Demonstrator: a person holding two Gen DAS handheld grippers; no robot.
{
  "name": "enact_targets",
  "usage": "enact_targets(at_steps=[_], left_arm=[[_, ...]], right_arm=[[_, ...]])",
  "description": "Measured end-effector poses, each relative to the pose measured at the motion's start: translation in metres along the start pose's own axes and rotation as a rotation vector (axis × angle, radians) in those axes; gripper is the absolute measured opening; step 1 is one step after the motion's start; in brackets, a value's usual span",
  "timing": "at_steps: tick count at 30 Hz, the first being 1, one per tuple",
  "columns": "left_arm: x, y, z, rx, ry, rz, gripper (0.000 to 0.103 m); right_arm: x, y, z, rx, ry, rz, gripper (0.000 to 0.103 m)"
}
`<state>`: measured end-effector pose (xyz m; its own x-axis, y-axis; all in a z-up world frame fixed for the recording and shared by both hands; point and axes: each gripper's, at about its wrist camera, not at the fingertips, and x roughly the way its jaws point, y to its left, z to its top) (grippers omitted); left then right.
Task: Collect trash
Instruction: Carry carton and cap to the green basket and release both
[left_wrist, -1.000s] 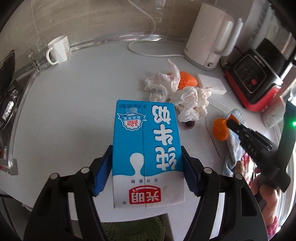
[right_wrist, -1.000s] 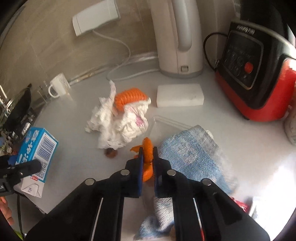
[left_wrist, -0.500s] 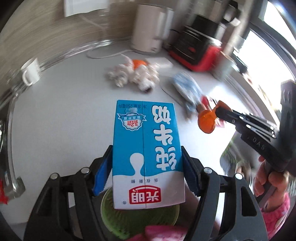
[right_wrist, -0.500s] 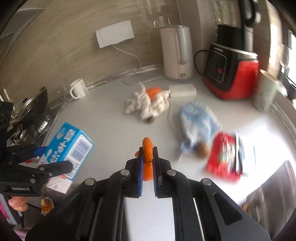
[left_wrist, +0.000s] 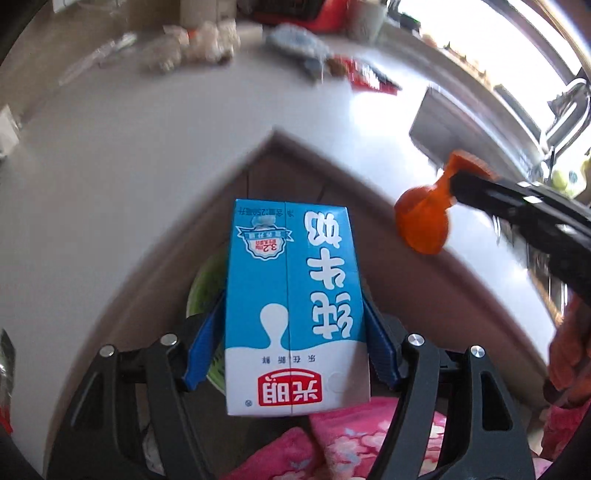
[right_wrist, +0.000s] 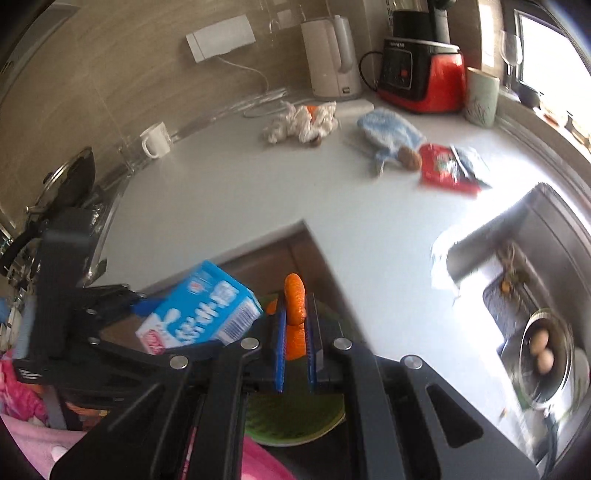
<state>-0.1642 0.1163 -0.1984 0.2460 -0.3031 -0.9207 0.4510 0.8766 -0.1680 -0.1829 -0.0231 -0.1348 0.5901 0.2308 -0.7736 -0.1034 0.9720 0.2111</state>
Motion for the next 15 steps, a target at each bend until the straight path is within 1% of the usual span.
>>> enact_targets(at_steps=[1,3,6,7,8,11,13,15], left_arm=[[0.005,0.003,-0.005,-0.006,0.017,-0.001,0.070],[0.011,0.008,-0.011,-0.022,0.036,-0.014,0.077],[0.011,0.015,-0.013,-0.043,0.040,-0.019,0.078],[0.008,0.017,-0.013,-0.046,0.034,-0.019,0.078],[0.003,0.020,-0.013,-0.051,0.020,-0.014,0.080],[-0.011,0.028,-0.003,-0.065,-0.025,0.014,0.091],[-0.023,0.035,0.003,-0.081,-0.063,0.036,0.093],[-0.034,0.043,0.010,-0.092,-0.090,0.047,0.094]], right_arm=[[-0.001,0.003,-0.005,0.008,0.000,-0.002,0.010],[-0.003,0.010,-0.014,0.022,-0.002,-0.009,0.010],[-0.006,0.017,-0.021,0.026,-0.007,-0.018,0.010],[-0.007,0.020,-0.022,0.028,-0.007,-0.020,0.010],[-0.007,0.022,-0.023,0.029,-0.007,-0.019,0.010],[-0.004,0.030,-0.028,0.029,0.002,-0.006,0.010],[0.002,0.032,-0.031,0.024,0.017,0.002,0.011],[0.009,0.037,-0.035,0.016,0.040,0.013,0.015]])
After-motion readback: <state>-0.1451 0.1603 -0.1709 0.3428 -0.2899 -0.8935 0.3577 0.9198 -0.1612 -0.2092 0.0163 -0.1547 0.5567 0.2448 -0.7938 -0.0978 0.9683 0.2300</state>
